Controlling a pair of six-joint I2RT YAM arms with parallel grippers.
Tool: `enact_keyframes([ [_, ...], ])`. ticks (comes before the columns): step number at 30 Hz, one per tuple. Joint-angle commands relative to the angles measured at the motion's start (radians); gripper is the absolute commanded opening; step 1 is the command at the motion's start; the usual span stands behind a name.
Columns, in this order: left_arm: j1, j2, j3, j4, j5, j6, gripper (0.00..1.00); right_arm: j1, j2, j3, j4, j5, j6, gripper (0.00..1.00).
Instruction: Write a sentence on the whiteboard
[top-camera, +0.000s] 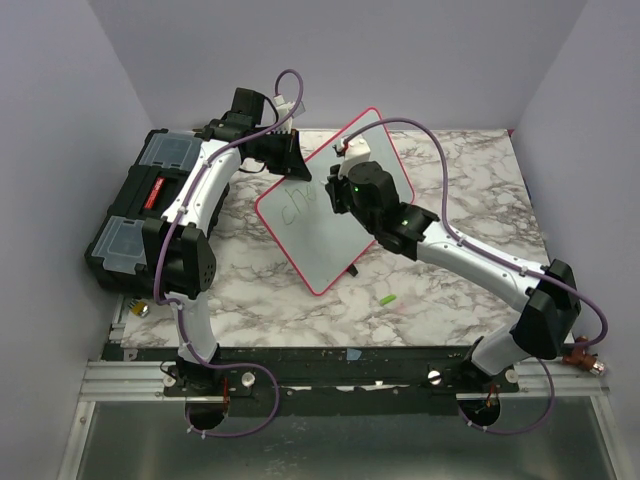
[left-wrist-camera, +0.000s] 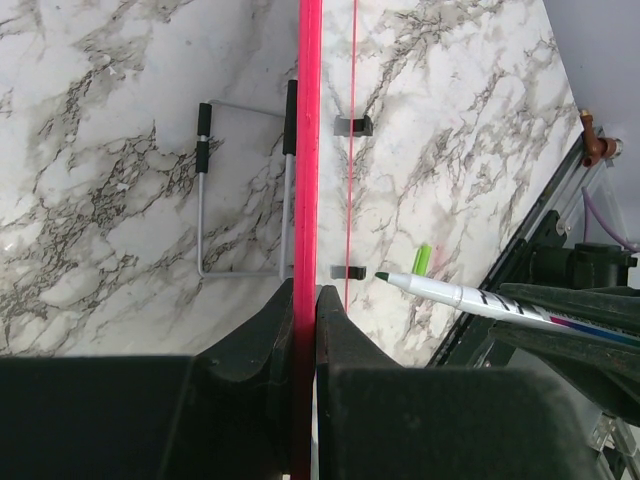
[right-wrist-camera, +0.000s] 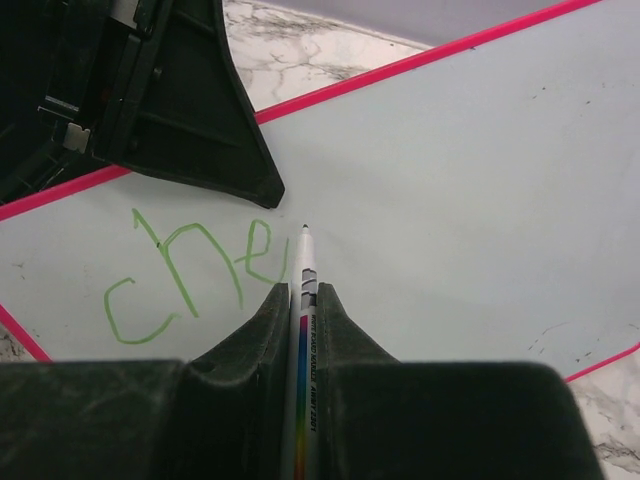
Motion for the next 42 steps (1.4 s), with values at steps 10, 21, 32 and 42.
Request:
enact_keyframes([
  [10, 0.002, -0.046, 0.001, 0.038, -0.125, 0.074, 0.00, -0.098, -0.030, -0.035, 0.065, -0.146, 0.067, 0.01],
  [21, 0.002, -0.038, -0.007, 0.043, -0.118, 0.081, 0.00, -0.133, -0.011, -0.027, 0.108, -0.236, 0.091, 0.01],
  [32, 0.002, -0.050, -0.021, 0.049, -0.121, 0.086, 0.00, -0.135, 0.041, -0.012, 0.113, -0.262, 0.104, 0.01],
  [42, 0.002, -0.049, -0.022, 0.051, -0.120, 0.086, 0.00, -0.136, 0.056, -0.035, 0.106, -0.300, 0.101, 0.01],
])
